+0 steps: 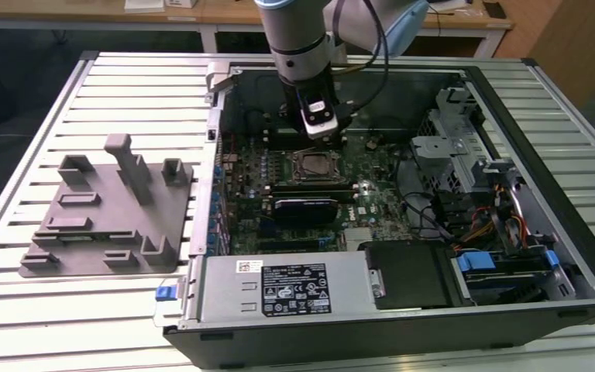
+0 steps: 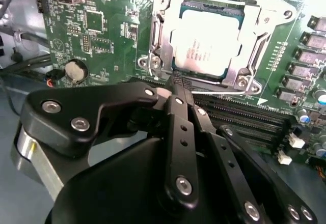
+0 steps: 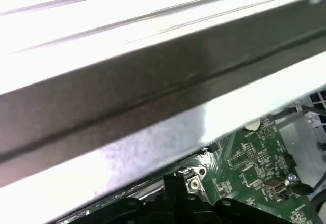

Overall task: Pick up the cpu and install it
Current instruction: 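Install the first cpu locking lever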

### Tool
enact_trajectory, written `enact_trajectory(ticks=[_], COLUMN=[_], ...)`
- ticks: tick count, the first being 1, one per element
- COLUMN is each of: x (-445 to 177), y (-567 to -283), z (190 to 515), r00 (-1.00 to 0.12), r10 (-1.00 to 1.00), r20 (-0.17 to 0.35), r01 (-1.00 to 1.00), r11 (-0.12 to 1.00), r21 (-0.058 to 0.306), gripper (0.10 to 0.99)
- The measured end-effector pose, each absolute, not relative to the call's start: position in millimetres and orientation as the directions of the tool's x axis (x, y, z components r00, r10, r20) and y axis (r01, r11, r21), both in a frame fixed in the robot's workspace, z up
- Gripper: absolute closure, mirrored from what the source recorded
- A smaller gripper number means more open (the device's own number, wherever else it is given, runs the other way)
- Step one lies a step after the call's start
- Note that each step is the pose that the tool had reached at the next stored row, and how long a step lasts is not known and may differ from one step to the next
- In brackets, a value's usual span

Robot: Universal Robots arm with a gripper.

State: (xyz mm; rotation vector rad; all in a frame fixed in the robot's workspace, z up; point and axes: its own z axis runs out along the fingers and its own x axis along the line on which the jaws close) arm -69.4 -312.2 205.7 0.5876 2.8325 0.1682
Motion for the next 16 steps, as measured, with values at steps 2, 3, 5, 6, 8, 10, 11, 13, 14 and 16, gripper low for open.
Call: enact_trajectory(ticks=[2, 3, 5, 6, 8, 10, 11, 13, 14, 16], x=[-69.4, -69.5, -69.4, -69.4, -69.4, -69.4, -69.4, -69.5, -69.5, -69.4], y=[-311.9, -311.8, -311.0, -310.5, -309.5, -308.9, -308.6, -307.5, -306.3, -304.1], z=[205.9, 205.9, 206.0, 205.9, 205.8, 205.4, 205.1, 204.2, 203.7, 202.8], r00=[-0.889, -0.889, -0.889, -0.889, -0.889, -0.889, -0.889, -0.889, -0.89, -0.891], r10=[0.406, 0.406, 0.407, 0.408, 0.408, 0.409, 0.409, 0.408, 0.408, 0.404], r20=[-0.211, -0.21, -0.208, -0.207, -0.205, -0.205, -0.205, -0.205, -0.205, -0.205], r01=[0.377, 0.376, 0.377, 0.377, 0.377, 0.376, 0.376, 0.376, 0.376, 0.372], r11=[0.912, 0.911, 0.91, 0.91, 0.909, 0.909, 0.909, 0.909, 0.909, 0.911], r21=[0.165, 0.168, 0.172, 0.174, 0.177, 0.179, 0.179, 0.178, 0.178, 0.178], gripper=[0.98, 0.98, 0.98, 0.98, 0.98, 0.98, 0.98, 0.98, 0.98, 0.98])
